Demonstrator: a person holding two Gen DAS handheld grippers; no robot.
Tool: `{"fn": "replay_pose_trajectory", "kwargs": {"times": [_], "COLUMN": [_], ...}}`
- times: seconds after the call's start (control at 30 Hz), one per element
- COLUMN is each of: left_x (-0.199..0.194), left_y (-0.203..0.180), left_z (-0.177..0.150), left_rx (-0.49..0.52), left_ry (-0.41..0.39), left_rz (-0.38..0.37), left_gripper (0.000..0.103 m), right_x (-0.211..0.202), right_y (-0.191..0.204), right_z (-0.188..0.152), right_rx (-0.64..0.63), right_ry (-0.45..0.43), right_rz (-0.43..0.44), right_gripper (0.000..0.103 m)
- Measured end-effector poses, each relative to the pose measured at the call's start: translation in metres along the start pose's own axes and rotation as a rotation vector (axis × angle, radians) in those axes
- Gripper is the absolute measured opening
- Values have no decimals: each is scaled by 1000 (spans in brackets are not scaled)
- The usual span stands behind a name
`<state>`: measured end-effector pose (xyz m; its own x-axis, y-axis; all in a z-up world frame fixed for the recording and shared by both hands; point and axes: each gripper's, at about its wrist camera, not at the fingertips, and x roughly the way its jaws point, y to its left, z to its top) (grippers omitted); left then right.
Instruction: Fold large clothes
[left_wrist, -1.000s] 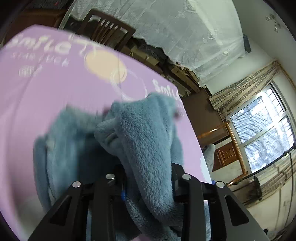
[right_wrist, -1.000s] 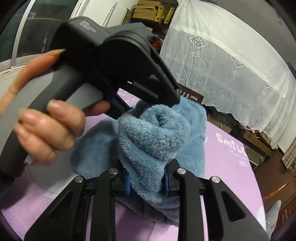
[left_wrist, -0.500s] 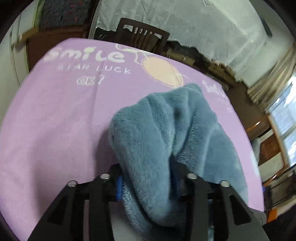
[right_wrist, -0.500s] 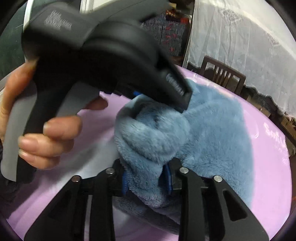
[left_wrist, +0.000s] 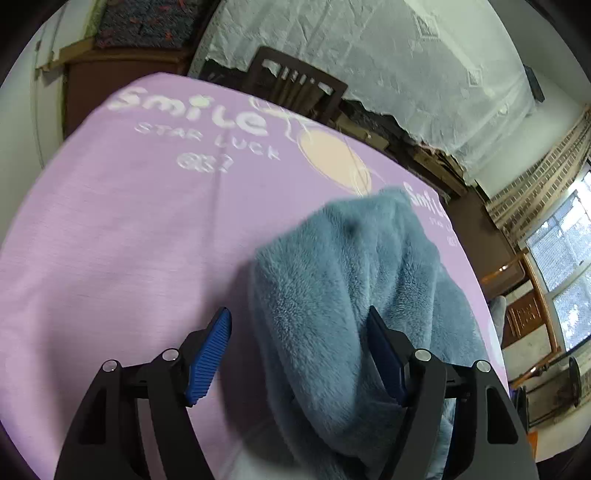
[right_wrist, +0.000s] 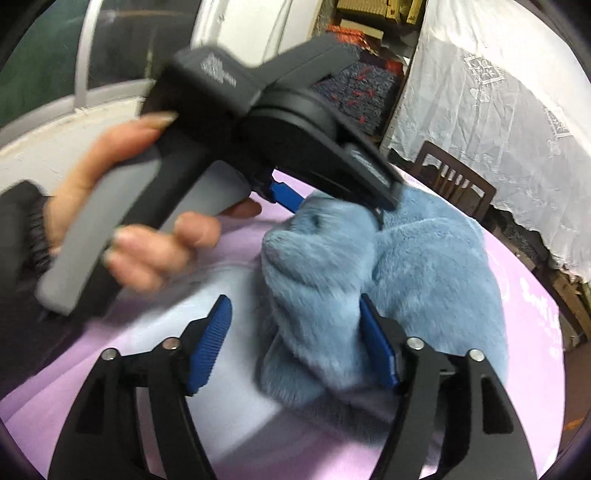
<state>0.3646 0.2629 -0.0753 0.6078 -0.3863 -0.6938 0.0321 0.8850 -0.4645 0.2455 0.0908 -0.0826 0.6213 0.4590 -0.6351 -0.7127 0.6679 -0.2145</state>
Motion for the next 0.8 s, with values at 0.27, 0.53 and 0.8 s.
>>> {"fn": "replay_pose_trajectory", "kwargs": {"times": [0.27,0.53,0.8], "left_x": [-63,-56,8], "left_y": [-6,-90,-69], "left_z": [0,-23,-51], "left_rx": [-21,245,239], "left_ry": [-144,-145,-14], "left_rz": [69,173,243], "left_gripper": [73,73,77], "right_x": [-81,-54,1], "right_y": [-44,-141,-159], "right_z": [-8,37,-4], "right_rx": [85,372,470], "right_ry": [-134,-108,14], "right_rz": [71,71,105], "right_gripper": [45,29,26]}}
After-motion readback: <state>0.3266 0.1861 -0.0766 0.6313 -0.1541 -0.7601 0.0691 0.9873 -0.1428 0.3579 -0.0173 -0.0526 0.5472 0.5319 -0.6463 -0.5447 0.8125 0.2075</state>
